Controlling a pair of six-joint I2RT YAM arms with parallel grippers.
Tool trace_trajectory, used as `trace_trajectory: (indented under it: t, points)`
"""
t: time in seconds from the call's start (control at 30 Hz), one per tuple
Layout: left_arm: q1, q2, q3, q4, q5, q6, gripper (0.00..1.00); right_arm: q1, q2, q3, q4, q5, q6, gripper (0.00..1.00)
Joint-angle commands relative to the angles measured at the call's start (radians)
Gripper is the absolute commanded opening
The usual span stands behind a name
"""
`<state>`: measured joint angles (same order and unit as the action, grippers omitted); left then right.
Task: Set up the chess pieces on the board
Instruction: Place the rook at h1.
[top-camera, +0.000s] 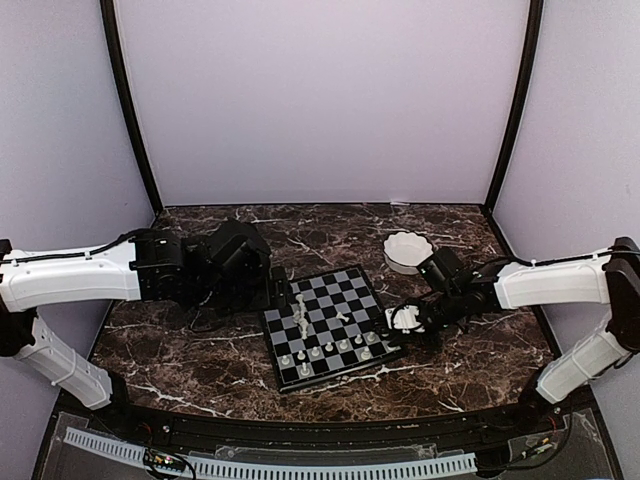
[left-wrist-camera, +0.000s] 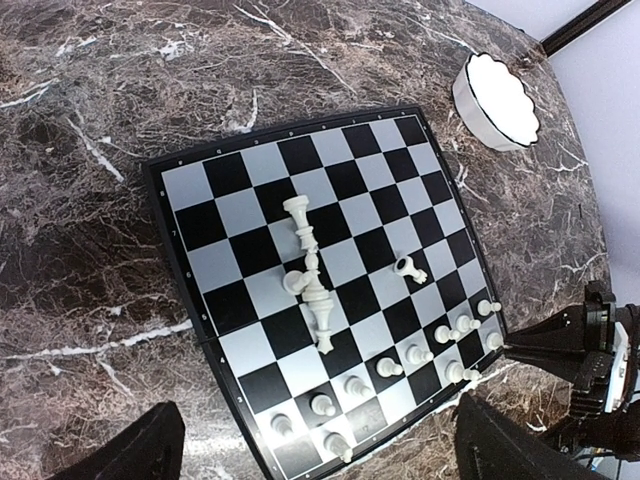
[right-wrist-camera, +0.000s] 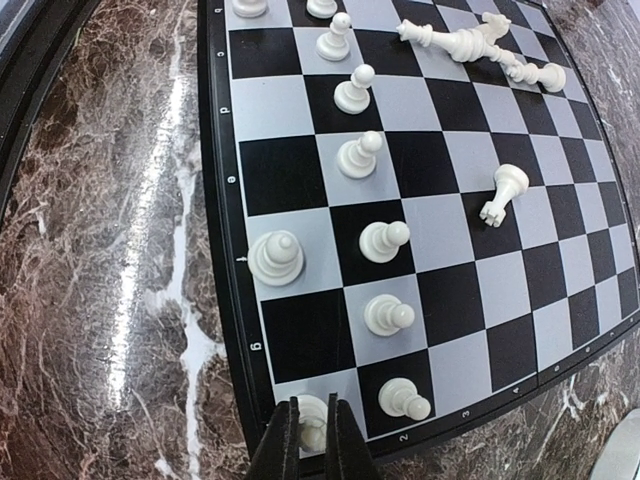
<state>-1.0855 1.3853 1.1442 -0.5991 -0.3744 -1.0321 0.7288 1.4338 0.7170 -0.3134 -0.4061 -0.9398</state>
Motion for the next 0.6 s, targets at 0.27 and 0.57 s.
trace_trajectory:
  t: [0.27, 0.57]
  points:
    - [0.002, -0.015, -0.011, 0.026, 0.013, 0.005, 0.96, 0.011, 0.022, -0.012, 0.057, 0.032, 0.050, 0.09]
    - [0.003, -0.004, -0.011, 0.036, 0.021, 0.012, 0.96, 0.011, 0.036, 0.010, 0.008, 0.013, 0.049, 0.22]
